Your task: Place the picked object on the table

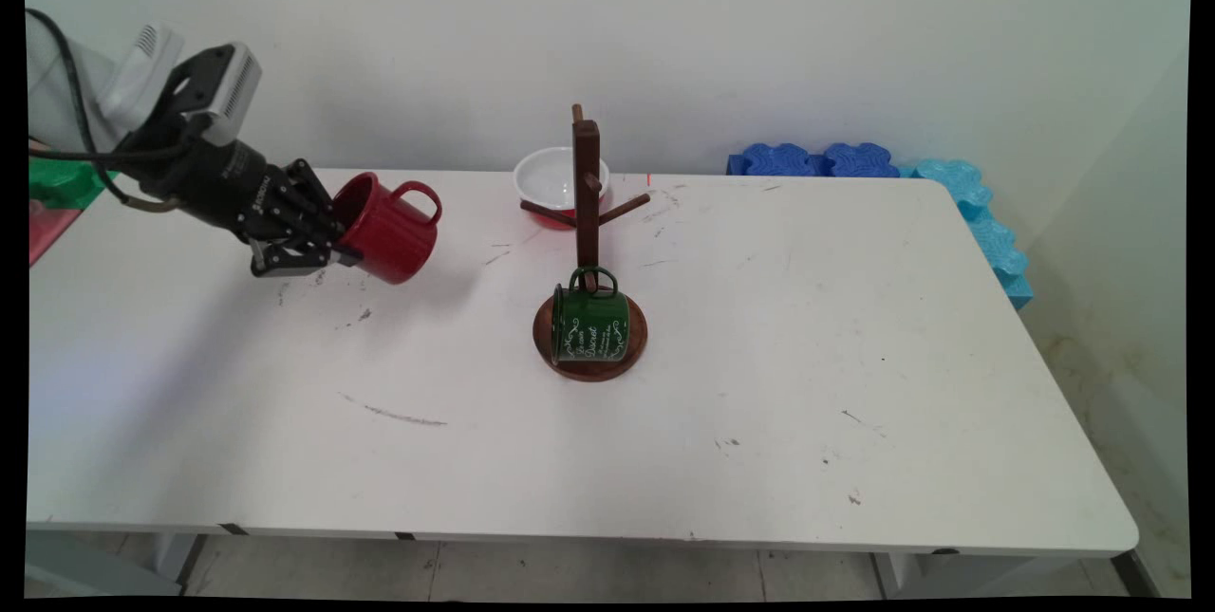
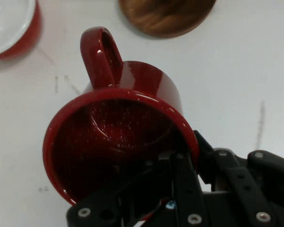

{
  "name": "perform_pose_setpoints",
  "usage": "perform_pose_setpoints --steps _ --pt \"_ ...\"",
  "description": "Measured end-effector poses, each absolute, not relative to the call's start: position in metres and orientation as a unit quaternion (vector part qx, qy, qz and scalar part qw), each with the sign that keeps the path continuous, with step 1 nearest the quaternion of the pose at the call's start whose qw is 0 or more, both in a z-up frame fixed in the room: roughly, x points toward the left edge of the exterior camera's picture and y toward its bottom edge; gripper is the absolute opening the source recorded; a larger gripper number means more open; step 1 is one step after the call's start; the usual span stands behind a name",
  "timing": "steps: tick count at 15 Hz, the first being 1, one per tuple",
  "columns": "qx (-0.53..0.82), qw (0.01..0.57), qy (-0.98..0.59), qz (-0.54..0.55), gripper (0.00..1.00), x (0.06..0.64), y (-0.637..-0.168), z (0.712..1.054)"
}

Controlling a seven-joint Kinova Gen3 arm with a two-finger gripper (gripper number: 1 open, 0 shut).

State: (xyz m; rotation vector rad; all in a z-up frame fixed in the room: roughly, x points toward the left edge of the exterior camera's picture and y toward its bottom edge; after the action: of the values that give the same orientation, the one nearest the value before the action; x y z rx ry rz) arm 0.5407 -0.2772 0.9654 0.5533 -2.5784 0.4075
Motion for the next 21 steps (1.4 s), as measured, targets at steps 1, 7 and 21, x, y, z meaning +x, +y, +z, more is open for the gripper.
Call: perform_pose_setpoints --steps 1,7,21 --pt "0.199 0.229 -0.941 0.154 0.00 0.542 -0.281 0.963" --pt "0.182 0.198 -0.947 0.177 0.00 0.542 -0.304 0.943" --pt "0.165 0.150 -0.959 0.176 0.00 0.523 -0.331 0.897"
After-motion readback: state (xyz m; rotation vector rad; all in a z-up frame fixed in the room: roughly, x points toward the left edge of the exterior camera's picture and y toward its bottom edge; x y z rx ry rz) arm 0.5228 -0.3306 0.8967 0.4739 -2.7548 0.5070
